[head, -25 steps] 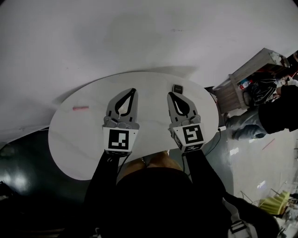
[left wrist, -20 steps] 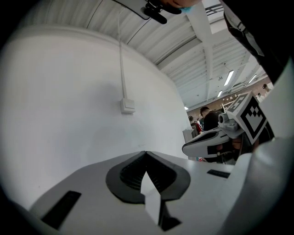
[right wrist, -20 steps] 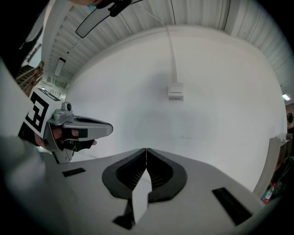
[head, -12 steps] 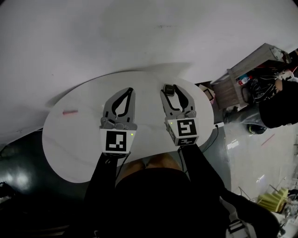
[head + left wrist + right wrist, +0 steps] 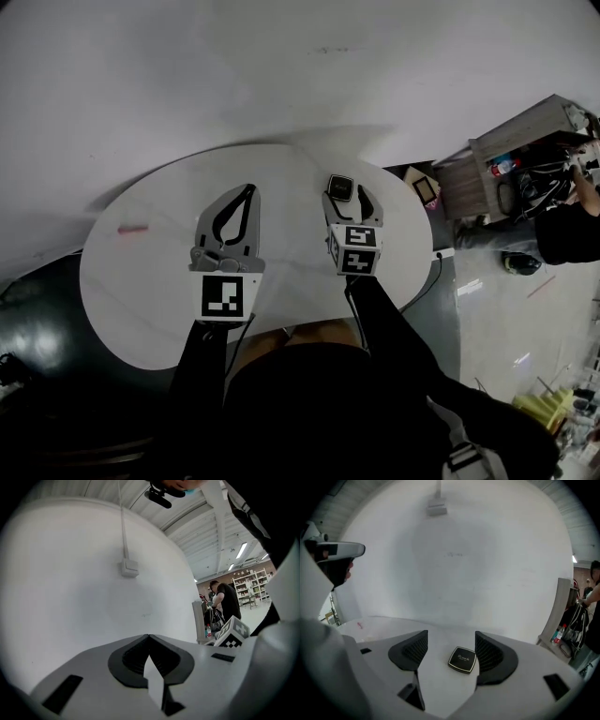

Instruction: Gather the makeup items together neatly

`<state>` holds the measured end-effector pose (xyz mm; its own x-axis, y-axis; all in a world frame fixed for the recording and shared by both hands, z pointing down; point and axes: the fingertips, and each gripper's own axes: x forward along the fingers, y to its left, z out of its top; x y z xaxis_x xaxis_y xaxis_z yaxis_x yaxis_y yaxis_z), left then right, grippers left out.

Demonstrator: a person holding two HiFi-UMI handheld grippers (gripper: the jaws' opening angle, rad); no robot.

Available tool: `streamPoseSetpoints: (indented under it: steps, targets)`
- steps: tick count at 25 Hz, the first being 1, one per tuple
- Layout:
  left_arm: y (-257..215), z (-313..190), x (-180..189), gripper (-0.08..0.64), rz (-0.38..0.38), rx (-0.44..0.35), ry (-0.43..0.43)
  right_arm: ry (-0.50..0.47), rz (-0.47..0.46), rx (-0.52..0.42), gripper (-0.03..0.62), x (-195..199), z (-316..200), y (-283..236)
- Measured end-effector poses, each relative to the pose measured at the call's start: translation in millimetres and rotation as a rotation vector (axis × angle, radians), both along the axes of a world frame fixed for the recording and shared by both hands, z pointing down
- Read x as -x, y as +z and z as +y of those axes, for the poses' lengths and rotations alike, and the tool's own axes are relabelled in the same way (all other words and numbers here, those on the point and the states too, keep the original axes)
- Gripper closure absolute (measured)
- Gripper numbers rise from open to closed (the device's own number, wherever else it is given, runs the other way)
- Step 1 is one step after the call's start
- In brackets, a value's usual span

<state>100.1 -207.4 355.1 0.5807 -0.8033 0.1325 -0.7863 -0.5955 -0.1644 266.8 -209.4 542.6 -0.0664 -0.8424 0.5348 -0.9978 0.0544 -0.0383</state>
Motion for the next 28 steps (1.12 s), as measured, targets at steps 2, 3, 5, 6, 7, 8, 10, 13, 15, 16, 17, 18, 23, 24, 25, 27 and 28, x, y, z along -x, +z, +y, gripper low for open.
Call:
streamPoseSetpoints:
  steps: [2,3,5,6,7,8,10,13,15,16,17,18,23,24,25,27,28]
  targets:
    - [4.3,-3.7,1.9,0.545,-0.011,0.01,-0.022,0.019,-0.02,0.047,0.284,-4.5,-5.2,23.1]
    - [6.4,-5.2,1.9,0.545,-0.022,0.011,-0.029,0.025,-0.024,0.068,0.283,-7.0,-7.5,32.9]
    - [10.4,-8.0,0.5,0.545,-0.038,0.017,-0.039,0.028,-0.021,0.107,0.281,-11.3,-10.8,50.3]
    - [12.1,-9.4,-0.2,0.545,-0.04,0.021,-0.046,0.029,-0.02,0.126,0.279,-12.6,-11.6,58.6]
    - [13.9,-10.8,-0.6,0.545,-0.044,0.024,-0.05,0.031,-0.023,0.145,0.278,-13.5,-12.1,66.8]
    - [16.0,-12.2,-0.8,0.545,-0.051,0.027,-0.052,0.035,-0.028,0.164,0.276,-14.2,-12.1,75.0]
    - [19.7,-15.2,0.8,0.545,-0.061,0.035,-0.061,0.049,-0.036,0.2,0.271,-16.0,-11.8,90.2]
    - [22.3,-19.3,6.9,0.545,-0.061,0.04,-0.088,0.065,-0.047,0.245,0.253,-18.1,-12.4,108.3]
    - [23.8,-21.4,11.5,0.545,-0.07,0.04,-0.101,0.067,-0.057,0.264,0.249,-18.1,-14.6,116.9]
    - [24.5,-22.4,13.6,0.545,-0.075,0.041,-0.107,0.07,-0.059,0.27,0.247,-18.5,-16.2,120.2]
    - [24.8,-23.2,15.3,0.545,-0.078,0.041,-0.113,0.075,-0.059,0.276,0.247,-19.6,-17.7,122.9]
    - [24.9,-23.5,16.7,0.545,-0.079,0.042,-0.119,0.083,-0.058,0.282,0.247,-21.1,-18.8,125.3]
    - [28.6,-23.4,21.6,0.545,-0.084,0.053,-0.135,0.089,-0.036,0.289,0.25,-27.4,-18.0,130.0]
    - [28.8,-23.6,22.1,0.545,-0.084,0.052,-0.137,0.077,-0.036,0.292,0.25,-27.3,-17.4,130.2]
    - [28.9,-23.6,22.4,0.545,-0.083,0.052,-0.139,0.063,-0.034,0.295,0.252,-27.2,-16.7,130.0]
    - [28.8,-23.3,22.9,0.545,-0.074,0.054,-0.143,0.037,-0.027,0.291,0.252,-26.1,-15.5,127.1]
    - [28.5,-22.9,23.4,0.545,-0.07,0.055,-0.145,0.026,-0.024,0.283,0.252,-25.0,-15.0,124.0]
